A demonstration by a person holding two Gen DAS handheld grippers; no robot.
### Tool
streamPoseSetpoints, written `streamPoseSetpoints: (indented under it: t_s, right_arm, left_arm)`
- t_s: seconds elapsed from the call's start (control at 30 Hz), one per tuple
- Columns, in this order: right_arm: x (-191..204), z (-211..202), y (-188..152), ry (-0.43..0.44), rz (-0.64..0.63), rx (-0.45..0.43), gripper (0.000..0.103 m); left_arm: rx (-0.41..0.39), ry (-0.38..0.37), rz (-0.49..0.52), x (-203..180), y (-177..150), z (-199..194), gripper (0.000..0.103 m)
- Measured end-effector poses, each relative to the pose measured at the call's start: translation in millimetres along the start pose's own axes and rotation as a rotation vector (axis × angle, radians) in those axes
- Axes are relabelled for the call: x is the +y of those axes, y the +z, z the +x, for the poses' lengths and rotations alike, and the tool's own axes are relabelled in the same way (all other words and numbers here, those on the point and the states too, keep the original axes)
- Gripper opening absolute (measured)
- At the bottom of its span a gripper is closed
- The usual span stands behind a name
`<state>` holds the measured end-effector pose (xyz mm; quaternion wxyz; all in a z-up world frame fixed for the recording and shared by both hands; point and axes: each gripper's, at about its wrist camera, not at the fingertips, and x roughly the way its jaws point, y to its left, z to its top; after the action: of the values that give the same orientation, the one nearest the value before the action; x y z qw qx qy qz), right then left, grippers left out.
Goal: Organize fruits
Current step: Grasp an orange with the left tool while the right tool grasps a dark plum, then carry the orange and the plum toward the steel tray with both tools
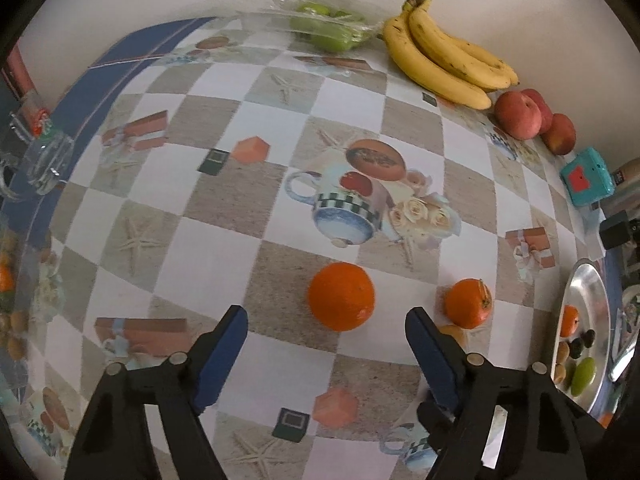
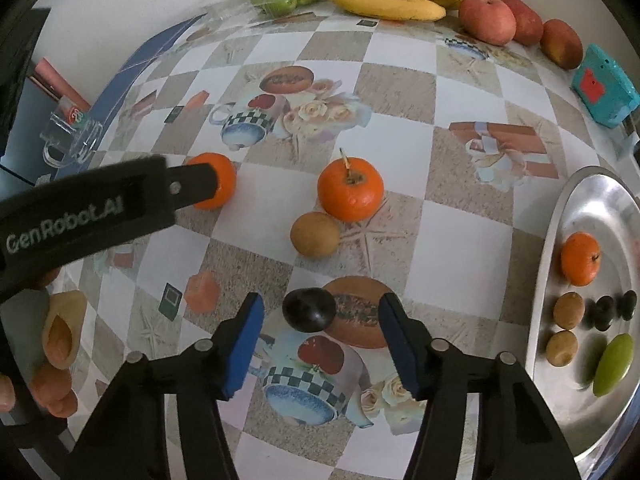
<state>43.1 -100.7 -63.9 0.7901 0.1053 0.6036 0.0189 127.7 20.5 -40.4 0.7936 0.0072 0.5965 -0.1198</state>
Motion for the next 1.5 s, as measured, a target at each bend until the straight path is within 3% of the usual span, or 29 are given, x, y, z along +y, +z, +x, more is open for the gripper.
streamPoseSetpoints:
  t_s: [0.33, 0.63, 1.5]
  right_arm:
    - [2.1, 4.3, 1.6, 0.015, 0.006, 0.011, 0.039]
    - [0.1, 5.3, 2.7, 0.039, 0.02, 0.018, 0.034]
    - [-1.8, -10.6, 1.4, 0.087, 0.037, -0.018, 0.029]
  left_arm:
    - [0.014, -0.017, 0.016, -6.9, 2.3, 10.4, 0.057]
    - [0.01, 0.009, 0.035, -10.8, 2.7, 12.9, 0.041]
    - [-0.027, 0.0, 0.009, -3.7, 5.5, -3.9, 0.039]
